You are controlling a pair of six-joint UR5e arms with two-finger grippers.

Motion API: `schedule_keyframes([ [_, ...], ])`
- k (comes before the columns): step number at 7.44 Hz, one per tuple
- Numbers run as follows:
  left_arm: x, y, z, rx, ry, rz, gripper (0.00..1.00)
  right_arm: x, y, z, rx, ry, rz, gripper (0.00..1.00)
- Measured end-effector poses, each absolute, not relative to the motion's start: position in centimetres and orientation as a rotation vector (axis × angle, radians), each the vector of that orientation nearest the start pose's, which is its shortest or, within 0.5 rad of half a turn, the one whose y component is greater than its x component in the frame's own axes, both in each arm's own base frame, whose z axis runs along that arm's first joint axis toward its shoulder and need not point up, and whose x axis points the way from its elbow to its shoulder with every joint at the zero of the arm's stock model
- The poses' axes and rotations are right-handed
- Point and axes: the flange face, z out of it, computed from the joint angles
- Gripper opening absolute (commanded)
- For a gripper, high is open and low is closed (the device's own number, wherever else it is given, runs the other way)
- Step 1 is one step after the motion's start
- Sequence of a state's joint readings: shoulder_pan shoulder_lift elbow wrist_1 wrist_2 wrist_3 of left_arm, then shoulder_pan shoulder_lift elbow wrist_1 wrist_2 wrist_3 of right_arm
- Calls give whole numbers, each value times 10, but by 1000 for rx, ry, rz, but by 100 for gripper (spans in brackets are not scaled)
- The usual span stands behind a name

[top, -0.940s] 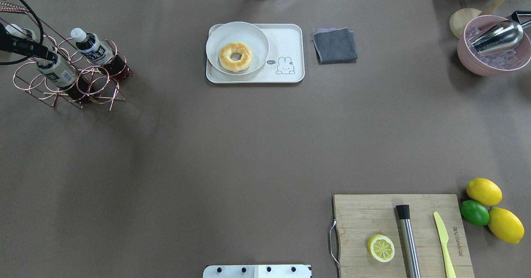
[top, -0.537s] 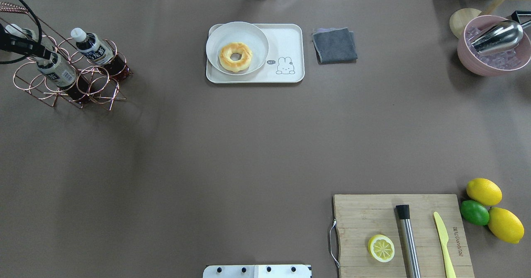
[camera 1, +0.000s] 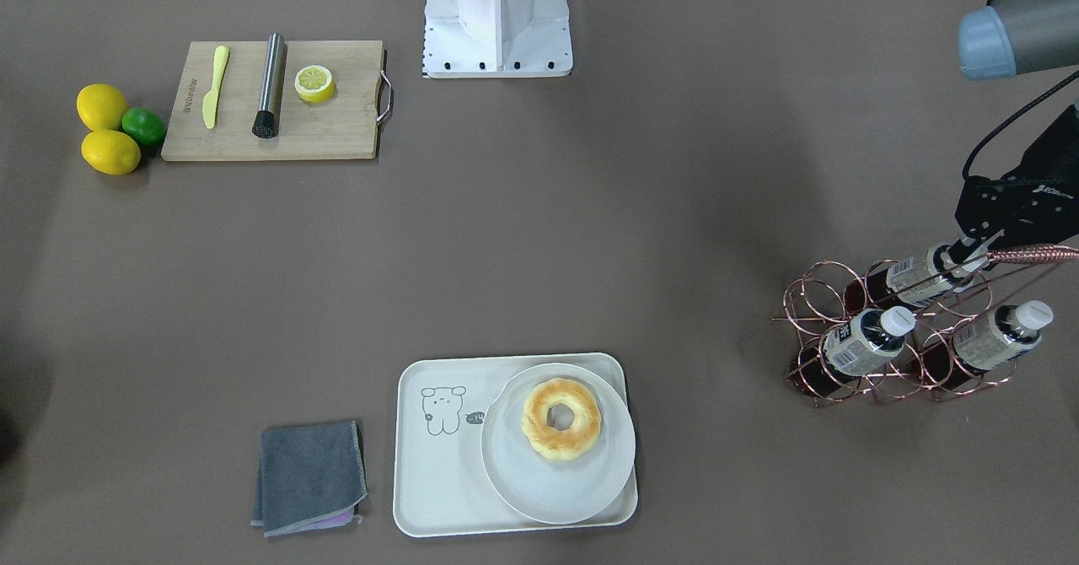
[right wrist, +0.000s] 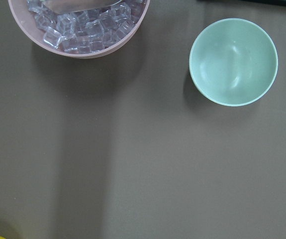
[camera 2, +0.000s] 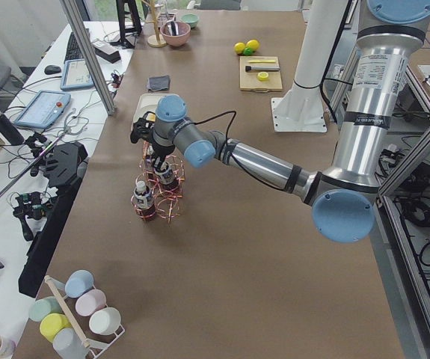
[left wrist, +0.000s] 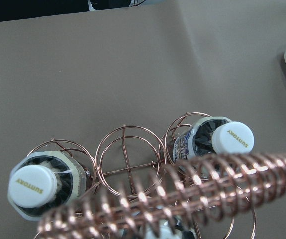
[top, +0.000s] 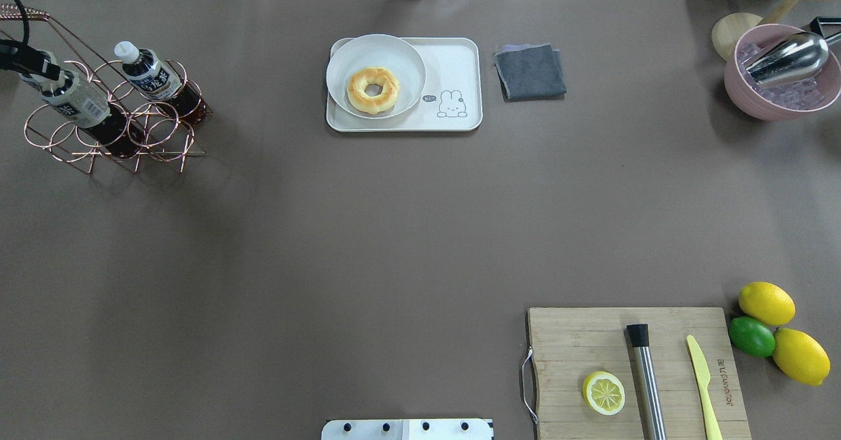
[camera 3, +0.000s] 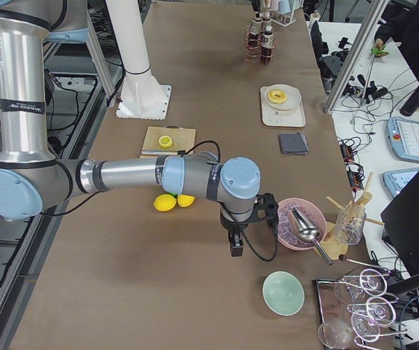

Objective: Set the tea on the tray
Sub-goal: 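Grasp the tea bottle with the left gripper and lift it out of the rack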

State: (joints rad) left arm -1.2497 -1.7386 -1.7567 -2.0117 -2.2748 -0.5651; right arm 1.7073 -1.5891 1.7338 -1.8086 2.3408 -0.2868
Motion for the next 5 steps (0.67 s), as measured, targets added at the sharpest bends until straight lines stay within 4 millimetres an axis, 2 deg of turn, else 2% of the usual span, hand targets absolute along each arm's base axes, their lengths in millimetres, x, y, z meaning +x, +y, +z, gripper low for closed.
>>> schedule_keyframes([
  [3, 75, -554, 406, 441, 943, 19, 0, 127, -457, 614, 71, -773, -105, 100],
  [5, 54, -545, 380, 451, 944, -7, 0, 127, -458, 614, 69, -774, -104, 100],
])
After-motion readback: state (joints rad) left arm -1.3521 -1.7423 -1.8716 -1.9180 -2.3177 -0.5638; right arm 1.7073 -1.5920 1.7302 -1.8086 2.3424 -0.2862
